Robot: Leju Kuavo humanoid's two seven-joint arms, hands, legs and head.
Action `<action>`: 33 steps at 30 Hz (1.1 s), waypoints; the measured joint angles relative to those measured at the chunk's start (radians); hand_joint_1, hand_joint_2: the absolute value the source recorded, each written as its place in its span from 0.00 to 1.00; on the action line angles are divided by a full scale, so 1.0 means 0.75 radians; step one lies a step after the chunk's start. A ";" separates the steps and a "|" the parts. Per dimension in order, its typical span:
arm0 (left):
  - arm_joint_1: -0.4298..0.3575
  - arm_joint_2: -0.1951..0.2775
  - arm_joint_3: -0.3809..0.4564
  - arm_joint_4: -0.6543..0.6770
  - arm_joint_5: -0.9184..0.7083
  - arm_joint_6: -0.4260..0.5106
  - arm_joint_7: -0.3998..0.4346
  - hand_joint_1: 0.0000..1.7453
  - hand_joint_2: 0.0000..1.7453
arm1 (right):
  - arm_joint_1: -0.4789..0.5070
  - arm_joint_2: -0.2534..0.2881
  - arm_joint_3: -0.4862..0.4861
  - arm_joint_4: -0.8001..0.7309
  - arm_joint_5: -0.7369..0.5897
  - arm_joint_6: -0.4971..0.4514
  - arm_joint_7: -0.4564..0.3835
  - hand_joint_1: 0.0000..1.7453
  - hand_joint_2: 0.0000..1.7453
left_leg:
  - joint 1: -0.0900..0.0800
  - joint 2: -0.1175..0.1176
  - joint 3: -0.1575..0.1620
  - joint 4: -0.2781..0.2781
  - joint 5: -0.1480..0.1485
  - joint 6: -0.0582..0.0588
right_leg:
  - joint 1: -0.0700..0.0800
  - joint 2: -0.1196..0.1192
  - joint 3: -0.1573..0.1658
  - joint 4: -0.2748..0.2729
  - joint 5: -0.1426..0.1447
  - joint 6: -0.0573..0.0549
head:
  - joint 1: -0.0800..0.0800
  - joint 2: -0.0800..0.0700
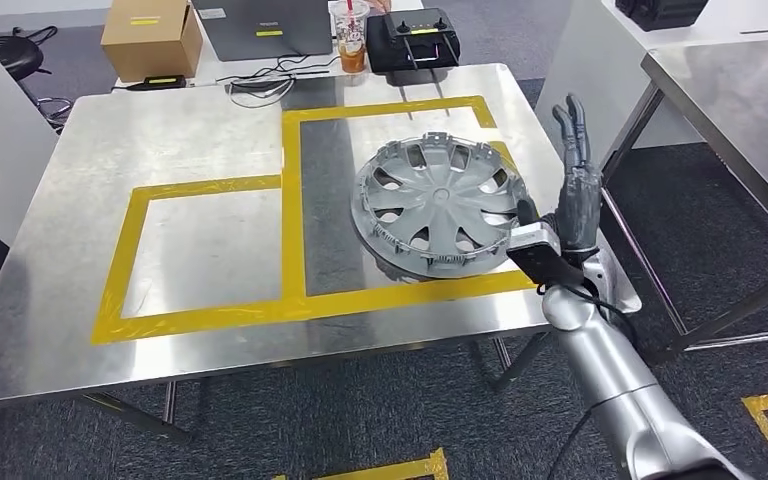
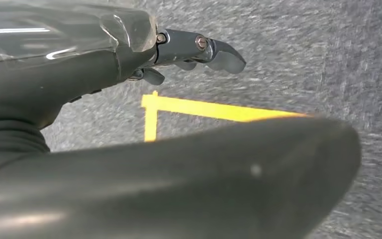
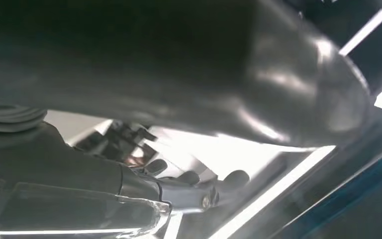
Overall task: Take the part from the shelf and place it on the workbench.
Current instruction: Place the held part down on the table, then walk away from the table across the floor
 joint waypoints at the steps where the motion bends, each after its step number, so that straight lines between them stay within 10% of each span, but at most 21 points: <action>1: 0.000 -0.002 -0.001 0.001 0.008 -0.004 0.007 0.00 0.00 | 0.040 0.011 -0.028 -0.060 -0.042 0.000 0.009 0.00 0.00 | -0.001 -0.001 -0.004 -0.002 0.005 0.005 | -0.001 0.000 -0.034 0.083 -0.046 -0.007 | 0.001 0.000; 4: 0.006 -0.004 -0.004 0.006 0.021 -0.012 0.015 0.00 0.00 | 0.165 0.032 -0.077 -0.205 -0.133 0.000 0.037 0.00 0.00 | -0.003 -0.002 -0.020 0.002 0.014 0.007 | -0.004 0.000 -0.095 0.271 -0.121 -0.003 | 0.001 0.000; 8: 0.008 -0.008 -0.014 0.007 0.025 -0.011 0.013 0.00 0.00 | 0.302 0.047 -0.094 -0.375 -0.217 0.000 0.077 0.00 0.00 | -0.004 -0.002 -0.048 0.028 0.022 -0.008 | -0.014 -0.002 0.086 -0.023 -0.038 0.031 | 0.001 0.000; 13: 0.008 -0.008 -0.040 0.007 0.024 0.005 0.006 0.00 0.00 | 0.434 0.058 -0.098 -0.519 -0.263 0.002 0.131 0.00 0.00 | -0.001 -0.001 -0.070 0.049 0.026 -0.048 | -0.011 -0.003 0.108 -0.090 0.008 -0.009 | -0.001 0.000; 18: 0.005 -0.007 -0.074 0.007 0.004 0.014 0.005 0.00 0.00 | 0.549 0.078 -0.105 -0.612 -0.272 0.017 0.180 0.00 0.00 | 0.016 0.000 -0.155 0.356 -0.218 -0.084 | -0.015 -0.007 0.059 -0.091 0.059 -0.034 | -0.009 0.000; 20: 0.002 -0.006 -0.087 0.007 -0.005 0.016 0.005 0.00 0.00 | 0.584 0.081 -0.112 -0.632 -0.272 0.033 0.198 0.00 0.00 | 0.020 0.000 -0.118 0.380 -0.238 -0.087 | -0.014 -0.006 0.034 -0.090 0.080 -0.030 | -0.009 0.000; 23: -0.008 -0.004 -0.105 0.004 -0.011 0.017 0.006 0.00 0.00 | 0.626 0.088 -0.128 -0.658 -0.272 0.067 0.224 0.00 0.00 | 0.019 0.000 0.084 0.124 -0.182 -0.074 | -0.013 -0.004 0.003 -0.093 0.115 -0.016 | -0.008 0.000; 25: -0.015 0.000 -0.115 0.000 -0.014 0.020 0.008 0.00 0.00 | 0.647 0.095 -0.142 -0.672 -0.273 0.094 0.240 0.00 0.00 | 0.007 -0.002 0.140 0.026 -0.160 -0.057 | -0.014 -0.005 -0.001 -0.100 0.137 0.000 | -0.007 0.000; 29: -0.017 0.005 -0.138 -0.005 -0.027 0.031 0.018 0.00 0.00 | 0.708 0.110 -0.168 -0.690 -0.271 0.137 0.280 0.00 0.00 | -0.005 0.002 0.112 0.007 -0.106 -0.017 | -0.023 -0.005 -0.012 -0.102 0.151 0.028 | -0.007 0.000; 33: -0.019 0.006 -0.158 -0.020 -0.035 0.034 0.033 0.00 0.00 | 0.764 0.120 -0.204 -0.700 -0.257 0.176 0.319 0.00 0.00 | -0.004 0.009 0.043 -0.007 -0.030 0.010 | -0.021 -0.003 -0.091 0.153 -0.070 -0.005 | 0.000 0.000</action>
